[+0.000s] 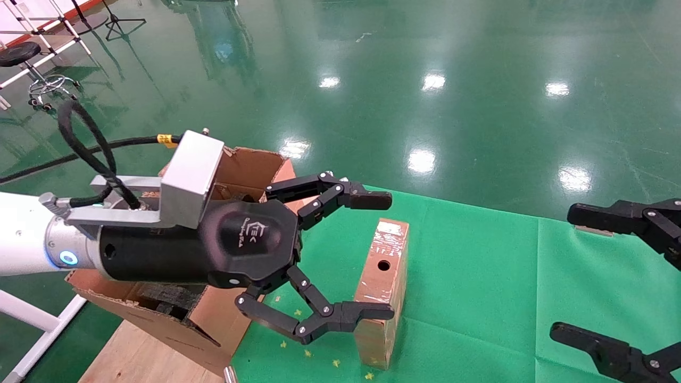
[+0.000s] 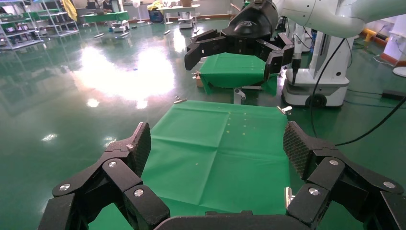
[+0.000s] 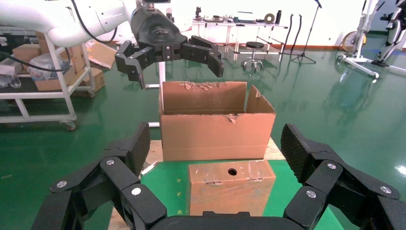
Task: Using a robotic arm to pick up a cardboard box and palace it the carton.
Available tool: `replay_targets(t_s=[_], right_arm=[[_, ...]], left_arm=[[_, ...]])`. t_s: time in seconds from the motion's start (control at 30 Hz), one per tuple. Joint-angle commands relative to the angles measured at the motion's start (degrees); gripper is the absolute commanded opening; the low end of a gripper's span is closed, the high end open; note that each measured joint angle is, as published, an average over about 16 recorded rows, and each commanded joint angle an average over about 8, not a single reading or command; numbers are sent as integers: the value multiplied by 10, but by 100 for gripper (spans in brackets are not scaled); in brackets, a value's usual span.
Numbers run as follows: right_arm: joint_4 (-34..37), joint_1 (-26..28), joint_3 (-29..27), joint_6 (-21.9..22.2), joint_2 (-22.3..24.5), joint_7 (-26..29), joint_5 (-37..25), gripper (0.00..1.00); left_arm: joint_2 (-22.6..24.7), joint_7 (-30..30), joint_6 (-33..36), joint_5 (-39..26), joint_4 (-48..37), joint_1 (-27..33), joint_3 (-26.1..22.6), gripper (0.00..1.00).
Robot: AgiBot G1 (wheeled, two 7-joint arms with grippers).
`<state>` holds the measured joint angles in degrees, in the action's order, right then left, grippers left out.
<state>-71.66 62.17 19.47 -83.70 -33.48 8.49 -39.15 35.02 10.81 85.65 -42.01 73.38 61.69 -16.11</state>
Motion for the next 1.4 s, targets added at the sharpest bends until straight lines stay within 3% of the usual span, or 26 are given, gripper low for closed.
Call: replay_targets(t_s=[0.03, 0.7, 0.77, 0.97, 1.0, 1.17, 1.4], right_arm=[[0, 0, 0, 0, 0, 0, 0, 100], [0, 0, 0, 0, 0, 0, 0, 100], [0, 0, 0, 0, 0, 0, 0, 84], [0, 0, 0, 0, 0, 0, 0, 9], [0, 0, 0, 0, 0, 0, 0, 2], [0, 0, 0, 0, 0, 0, 0, 0], [0, 0, 0, 0, 0, 0, 0, 0]], left_arm=[[0, 0, 0, 0, 0, 0, 0, 100], [0, 0, 0, 0, 0, 0, 0, 100], [0, 0, 0, 0, 0, 0, 0, 100], [-8, -2, -7, -27, 6, 11, -5, 100], [-9, -2, -9, -37, 8, 16, -7, 100], [-8, 9, -21, -97, 15, 52, -26, 100], [1, 24, -26, -133, 14, 82, -46, 100]])
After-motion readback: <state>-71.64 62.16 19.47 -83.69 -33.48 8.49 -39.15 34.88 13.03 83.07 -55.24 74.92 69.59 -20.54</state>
